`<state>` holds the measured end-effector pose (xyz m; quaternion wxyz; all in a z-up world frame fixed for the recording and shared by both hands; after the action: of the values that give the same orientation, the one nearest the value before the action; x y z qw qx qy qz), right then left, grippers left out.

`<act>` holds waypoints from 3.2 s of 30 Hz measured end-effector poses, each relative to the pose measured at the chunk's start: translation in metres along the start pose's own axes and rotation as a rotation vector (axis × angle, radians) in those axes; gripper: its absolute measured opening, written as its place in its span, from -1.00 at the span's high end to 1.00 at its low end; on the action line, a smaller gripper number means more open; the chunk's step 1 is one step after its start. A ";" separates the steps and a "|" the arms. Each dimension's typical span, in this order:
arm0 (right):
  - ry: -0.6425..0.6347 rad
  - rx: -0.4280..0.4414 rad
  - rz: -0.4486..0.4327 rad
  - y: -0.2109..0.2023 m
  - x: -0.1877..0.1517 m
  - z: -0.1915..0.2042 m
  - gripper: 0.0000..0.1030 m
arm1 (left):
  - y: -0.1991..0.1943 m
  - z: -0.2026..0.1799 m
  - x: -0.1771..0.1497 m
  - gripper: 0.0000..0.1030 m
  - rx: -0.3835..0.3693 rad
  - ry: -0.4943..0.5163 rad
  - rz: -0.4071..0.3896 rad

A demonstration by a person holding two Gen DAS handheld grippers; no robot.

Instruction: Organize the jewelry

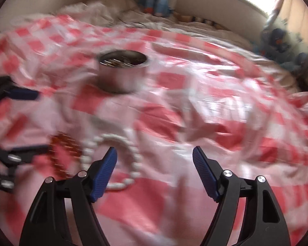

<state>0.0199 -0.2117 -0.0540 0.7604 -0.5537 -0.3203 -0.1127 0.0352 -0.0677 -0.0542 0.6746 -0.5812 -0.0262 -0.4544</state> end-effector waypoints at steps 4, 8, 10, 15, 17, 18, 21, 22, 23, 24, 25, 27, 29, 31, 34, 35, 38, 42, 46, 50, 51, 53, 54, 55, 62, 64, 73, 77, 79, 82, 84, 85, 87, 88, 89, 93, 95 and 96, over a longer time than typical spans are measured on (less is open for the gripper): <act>0.066 0.135 0.059 0.015 -0.005 -0.003 0.06 | 0.006 -0.012 0.005 -0.30 -0.046 0.031 -0.023; 0.084 0.153 0.053 0.015 -0.004 -0.005 0.27 | 0.016 -0.019 0.005 0.22 -0.112 0.029 0.000; 0.079 0.143 0.067 0.017 -0.006 -0.004 0.39 | 0.018 -0.022 0.004 0.47 -0.142 0.034 0.005; 0.077 0.112 0.058 0.014 -0.007 -0.004 0.84 | 0.014 -0.023 0.003 0.80 -0.134 0.045 0.000; 0.071 0.114 0.028 0.008 -0.004 -0.002 0.84 | 0.008 -0.018 0.006 0.80 -0.149 0.016 -0.016; 0.076 0.118 0.005 0.003 -0.002 -0.002 0.84 | 0.004 -0.015 0.008 0.80 -0.158 -0.001 -0.030; 0.114 0.150 -0.064 -0.011 0.004 -0.009 0.84 | -0.008 -0.001 0.015 0.80 -0.180 -0.057 -0.064; 0.129 0.161 -0.086 -0.015 0.005 -0.012 0.84 | -0.009 0.001 0.016 0.80 -0.176 -0.062 -0.068; 0.142 0.176 -0.103 -0.018 0.006 -0.013 0.84 | -0.009 0.005 0.016 0.80 -0.180 -0.078 -0.071; 0.151 0.189 -0.115 -0.020 0.008 -0.014 0.84 | -0.009 0.008 0.017 0.81 -0.188 -0.099 -0.072; 0.161 0.207 -0.135 -0.024 0.010 -0.015 0.84 | -0.010 0.011 0.017 0.81 -0.186 -0.103 -0.074; 0.171 0.230 -0.166 -0.030 0.014 -0.016 0.84 | -0.014 0.012 0.019 0.81 -0.181 -0.104 -0.088; 0.182 0.252 -0.191 -0.035 0.016 -0.016 0.84 | -0.018 0.013 0.023 0.81 -0.182 -0.102 -0.101; 0.197 0.272 -0.213 -0.039 0.018 -0.018 0.84 | -0.019 0.012 0.027 0.81 -0.180 -0.106 -0.106; 0.208 0.303 -0.253 -0.047 0.022 -0.017 0.84 | -0.021 0.012 0.033 0.80 -0.171 -0.111 -0.114; 0.210 0.315 -0.270 -0.050 0.024 -0.017 0.84 | -0.022 0.012 0.035 0.80 -0.165 -0.112 -0.118; 0.230 0.359 -0.315 -0.058 0.031 -0.018 0.84 | -0.028 0.016 0.042 0.80 -0.131 -0.114 -0.136; 0.236 0.396 -0.353 -0.062 0.049 -0.022 0.84 | -0.035 0.034 0.058 0.80 -0.139 -0.168 -0.166; 0.249 0.430 -0.374 -0.060 0.071 -0.030 0.84 | -0.038 0.057 0.084 0.80 -0.135 -0.218 -0.202; 0.242 0.450 -0.384 -0.054 0.095 -0.032 0.84 | -0.034 0.073 0.107 0.80 -0.125 -0.244 -0.228; 0.240 0.454 -0.386 -0.051 0.101 -0.032 0.84 | -0.030 0.077 0.113 0.80 -0.130 -0.255 -0.232; 0.239 0.463 -0.387 -0.046 0.110 -0.033 0.84 | -0.022 0.082 0.121 0.80 -0.143 -0.278 -0.234; 0.238 0.464 -0.388 -0.044 0.114 -0.033 0.84 | -0.015 0.084 0.125 0.80 -0.154 -0.295 -0.232; 0.239 0.467 -0.387 -0.041 0.118 -0.034 0.84 | -0.009 0.086 0.127 0.80 -0.164 -0.308 -0.228; 0.256 0.485 -0.377 -0.018 0.135 -0.040 0.84 | 0.051 0.081 0.131 0.79 -0.201 -0.353 -0.127; 0.261 0.494 -0.369 -0.011 0.138 -0.040 0.84 | 0.068 0.081 0.125 0.79 -0.186 -0.357 -0.075; 0.326 0.559 -0.292 0.031 0.144 -0.038 0.84 | 0.072 0.112 0.110 0.11 -0.087 -0.442 -0.031; 0.254 0.355 -0.164 0.060 0.142 -0.037 0.81 | 0.049 0.114 0.109 -0.22 0.049 -0.391 -0.065; 0.207 0.275 -0.174 0.053 0.139 -0.034 0.18 | 0.035 0.109 0.106 -0.42 0.127 -0.349 -0.080; 0.139 0.204 -0.223 0.026 0.130 -0.025 0.13 | 0.016 0.103 0.099 -0.63 0.209 -0.316 -0.101; 0.116 0.160 -0.246 0.009 0.121 -0.020 0.06 | 0.005 0.097 0.092 -0.70 0.234 -0.312 -0.105; 0.107 0.136 -0.253 0.000 0.115 -0.016 -0.11 | 0.001 0.095 0.089 -0.74 0.244 -0.312 -0.105; 0.096 0.092 -0.268 -0.016 0.099 -0.010 -0.41 | -0.009 0.090 0.079 -0.80 0.258 -0.321 -0.102; 0.090 0.080 -0.266 -0.022 0.092 -0.006 -0.49 | -0.014 0.088 0.073 -0.82 0.260 -0.331 -0.100; 0.079 0.068 -0.261 -0.027 0.082 -0.002 -0.49 | -0.017 0.086 0.068 -0.85 0.263 -0.342 -0.094; 0.105 0.015 -0.260 -0.041 0.049 0.002 -0.63 | -0.025 0.078 0.049 -0.85 0.274 -0.364 -0.078; 0.131 0.000 -0.263 -0.044 0.040 0.000 -0.70 | -0.025 0.077 0.043 -0.85 0.263 -0.383 -0.072; 0.139 -0.001 -0.260 -0.043 0.038 -0.002 -0.71 | -0.024 0.077 0.041 -0.85 0.257 -0.387 -0.069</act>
<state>0.0265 -0.2219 0.0021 0.7593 -0.4988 -0.3359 -0.2486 0.0816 -0.0278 0.0124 0.7095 -0.5656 -0.2326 -0.3502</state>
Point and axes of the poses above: each gripper's, at about its wrist camera, not at the fingertips, and y roughly the way its jaws point, z to its left, x to its top, the point moved 3 cm from there along y, roughly the way its jaws point, and after that the axes turned 14 degrees about x, right-handed, at the moved point
